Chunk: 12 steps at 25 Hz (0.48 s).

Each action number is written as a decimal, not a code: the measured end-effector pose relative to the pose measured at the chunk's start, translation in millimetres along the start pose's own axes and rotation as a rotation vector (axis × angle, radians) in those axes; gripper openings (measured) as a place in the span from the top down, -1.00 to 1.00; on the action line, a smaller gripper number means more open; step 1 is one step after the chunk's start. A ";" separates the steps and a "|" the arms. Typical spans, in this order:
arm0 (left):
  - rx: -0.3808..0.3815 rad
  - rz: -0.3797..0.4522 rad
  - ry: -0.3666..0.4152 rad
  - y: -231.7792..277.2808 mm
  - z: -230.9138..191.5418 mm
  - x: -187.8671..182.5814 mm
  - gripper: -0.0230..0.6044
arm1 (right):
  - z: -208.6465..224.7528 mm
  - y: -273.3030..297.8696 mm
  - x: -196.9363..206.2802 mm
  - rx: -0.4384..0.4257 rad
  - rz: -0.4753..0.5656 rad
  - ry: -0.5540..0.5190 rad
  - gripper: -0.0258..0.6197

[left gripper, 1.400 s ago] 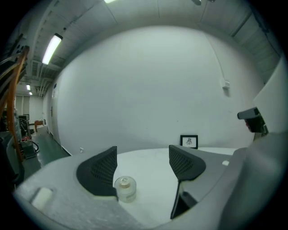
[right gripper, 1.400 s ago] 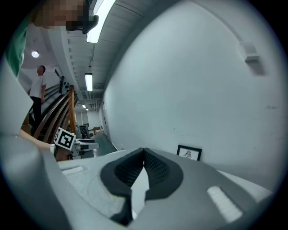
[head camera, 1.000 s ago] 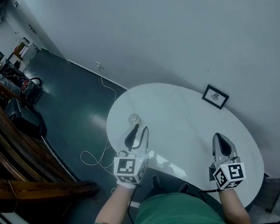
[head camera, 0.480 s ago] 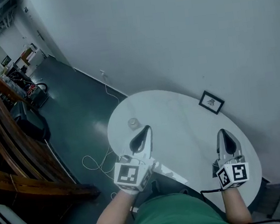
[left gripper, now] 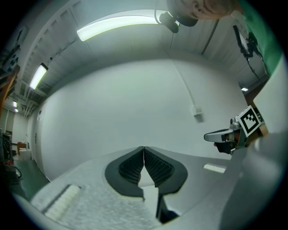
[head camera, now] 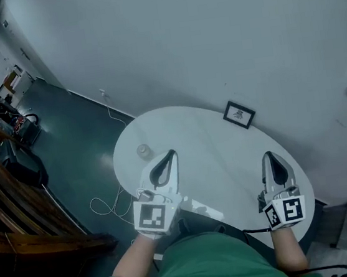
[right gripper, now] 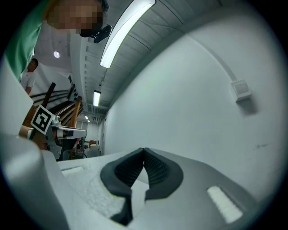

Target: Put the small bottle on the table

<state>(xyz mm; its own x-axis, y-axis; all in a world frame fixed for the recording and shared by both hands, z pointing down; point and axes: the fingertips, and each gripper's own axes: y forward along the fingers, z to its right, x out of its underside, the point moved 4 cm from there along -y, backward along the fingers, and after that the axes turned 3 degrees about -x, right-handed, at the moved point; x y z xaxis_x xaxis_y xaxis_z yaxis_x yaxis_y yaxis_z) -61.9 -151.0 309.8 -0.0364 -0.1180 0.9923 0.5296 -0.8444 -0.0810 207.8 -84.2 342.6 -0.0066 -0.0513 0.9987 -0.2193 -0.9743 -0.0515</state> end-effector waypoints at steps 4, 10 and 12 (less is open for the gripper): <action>0.017 -0.011 -0.036 6.1 -1.0 6.7 0.89 | 5.0 -3.3 0.8 0.027 -0.012 -0.001 0.91; 0.063 -0.051 -0.043 18.4 -6.6 22.1 0.89 | 5.1 4.0 6.1 0.063 -0.034 -0.021 0.91; 0.073 -0.077 -0.023 21.7 -6.8 28.1 0.89 | 5.0 7.5 6.6 0.064 -0.039 -0.025 0.91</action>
<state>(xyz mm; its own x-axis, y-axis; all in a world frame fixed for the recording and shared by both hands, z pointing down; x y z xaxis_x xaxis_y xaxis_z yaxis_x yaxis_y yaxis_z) -57.2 -176.2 335.3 -0.0607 -0.0412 0.9973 0.5862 -0.8101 0.0022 211.0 -93.0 348.8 0.0255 -0.0175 0.9995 -0.1565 -0.9876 -0.0133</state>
